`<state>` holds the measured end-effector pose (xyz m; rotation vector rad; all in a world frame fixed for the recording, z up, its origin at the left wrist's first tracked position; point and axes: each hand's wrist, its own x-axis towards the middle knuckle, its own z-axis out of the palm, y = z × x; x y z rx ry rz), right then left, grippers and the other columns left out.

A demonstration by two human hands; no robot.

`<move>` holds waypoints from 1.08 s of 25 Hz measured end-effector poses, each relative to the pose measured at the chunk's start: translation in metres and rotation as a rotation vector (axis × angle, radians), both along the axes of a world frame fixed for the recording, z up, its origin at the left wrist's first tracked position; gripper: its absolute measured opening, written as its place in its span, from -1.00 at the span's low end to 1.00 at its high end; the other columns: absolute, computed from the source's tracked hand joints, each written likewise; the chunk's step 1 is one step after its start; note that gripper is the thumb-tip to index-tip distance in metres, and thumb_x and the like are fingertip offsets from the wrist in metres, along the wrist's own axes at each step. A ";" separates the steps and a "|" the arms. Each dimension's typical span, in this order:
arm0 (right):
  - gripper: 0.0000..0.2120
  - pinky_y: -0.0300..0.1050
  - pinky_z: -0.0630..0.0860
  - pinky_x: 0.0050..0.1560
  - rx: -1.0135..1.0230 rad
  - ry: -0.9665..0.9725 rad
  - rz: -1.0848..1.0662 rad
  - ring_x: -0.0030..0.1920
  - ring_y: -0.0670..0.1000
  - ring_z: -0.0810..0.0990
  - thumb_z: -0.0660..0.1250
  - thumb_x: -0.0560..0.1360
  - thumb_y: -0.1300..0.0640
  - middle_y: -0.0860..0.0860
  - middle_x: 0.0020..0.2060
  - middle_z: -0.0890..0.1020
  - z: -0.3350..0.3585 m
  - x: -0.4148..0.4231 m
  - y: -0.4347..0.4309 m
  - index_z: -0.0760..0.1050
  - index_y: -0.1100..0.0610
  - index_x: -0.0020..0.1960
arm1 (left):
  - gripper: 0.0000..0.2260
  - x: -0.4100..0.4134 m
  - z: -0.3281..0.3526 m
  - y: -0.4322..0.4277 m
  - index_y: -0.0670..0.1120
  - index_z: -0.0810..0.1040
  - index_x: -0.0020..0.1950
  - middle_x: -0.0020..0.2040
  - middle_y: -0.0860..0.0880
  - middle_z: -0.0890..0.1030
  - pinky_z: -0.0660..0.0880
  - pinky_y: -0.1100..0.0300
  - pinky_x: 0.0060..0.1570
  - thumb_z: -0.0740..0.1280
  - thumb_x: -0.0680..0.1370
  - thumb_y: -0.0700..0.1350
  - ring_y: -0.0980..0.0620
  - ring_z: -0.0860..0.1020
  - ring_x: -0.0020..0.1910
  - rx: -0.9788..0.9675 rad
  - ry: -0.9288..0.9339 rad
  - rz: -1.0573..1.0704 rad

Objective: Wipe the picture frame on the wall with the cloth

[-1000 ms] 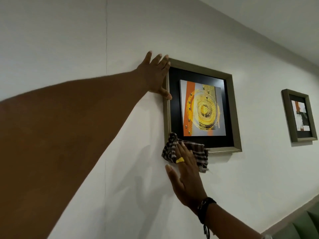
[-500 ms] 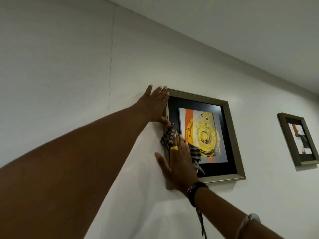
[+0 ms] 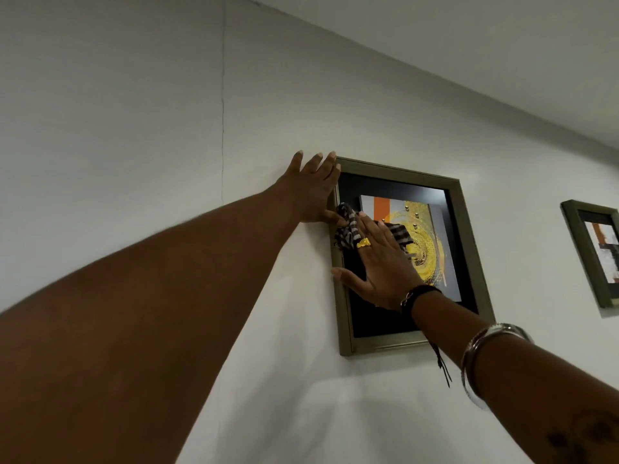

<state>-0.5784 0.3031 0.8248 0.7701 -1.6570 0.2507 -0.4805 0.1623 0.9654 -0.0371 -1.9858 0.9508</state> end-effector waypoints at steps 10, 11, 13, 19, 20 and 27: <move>-0.02 -0.03 -0.24 0.53 0.068 -0.094 0.012 0.58 -0.01 -0.17 -0.14 0.38 -0.49 0.08 0.60 -0.09 0.055 0.007 0.010 -0.18 0.11 0.58 | 0.03 -0.003 0.003 0.000 -0.14 -0.16 0.59 0.61 -0.14 -0.21 -0.23 -0.20 0.49 0.18 0.40 0.47 -0.14 -0.19 0.59 0.029 -0.026 -0.015; -0.04 -0.03 -0.24 0.52 0.038 -0.103 0.047 0.58 0.00 -0.16 -0.13 0.39 -0.48 0.07 0.60 -0.08 0.047 0.008 0.006 -0.17 0.11 0.58 | 0.04 -0.004 0.003 0.000 -0.13 -0.16 0.59 0.61 -0.14 -0.20 -0.24 -0.20 0.49 0.18 0.39 0.47 -0.14 -0.19 0.59 0.032 -0.026 -0.012; -0.02 -0.02 -0.24 0.52 -0.026 -0.123 0.127 0.58 0.00 -0.13 -0.14 0.38 -0.51 0.07 0.59 -0.05 0.028 0.011 -0.002 -0.15 0.10 0.58 | 0.04 -0.003 0.003 0.000 -0.13 -0.17 0.59 0.61 -0.15 -0.21 -0.24 -0.19 0.49 0.20 0.39 0.47 -0.15 -0.19 0.59 0.034 -0.029 -0.007; -0.04 -0.03 -0.24 0.50 -0.212 -0.261 0.351 0.46 -0.25 -0.19 -0.25 0.35 -0.56 0.00 0.59 0.02 -0.053 0.021 -0.014 -0.06 0.00 0.57 | 0.07 -0.002 0.001 -0.001 -0.15 -0.19 0.59 0.61 -0.15 -0.22 -0.21 -0.21 0.49 0.18 0.37 0.49 -0.16 -0.19 0.59 0.029 -0.041 -0.006; -0.08 -0.02 -0.23 0.48 -0.250 -0.295 0.399 0.42 -0.31 -0.21 -0.22 0.36 -0.55 -0.05 0.58 0.03 -0.073 0.023 -0.017 -0.05 -0.04 0.57 | 0.08 -0.002 0.001 -0.001 -0.14 -0.20 0.59 0.61 -0.15 -0.22 -0.21 -0.21 0.49 0.17 0.37 0.50 -0.16 -0.19 0.59 0.034 -0.041 -0.010; -0.43 -0.10 -0.05 0.53 -0.354 -0.254 0.492 0.49 -0.36 0.05 0.26 0.52 0.04 -0.27 0.44 0.22 -0.164 0.023 -0.018 0.17 -0.11 0.48 | 0.10 0.000 0.001 0.000 -0.15 -0.21 0.59 0.61 -0.16 -0.23 -0.20 -0.25 0.48 0.13 0.34 0.53 -0.17 -0.19 0.58 0.028 -0.031 0.042</move>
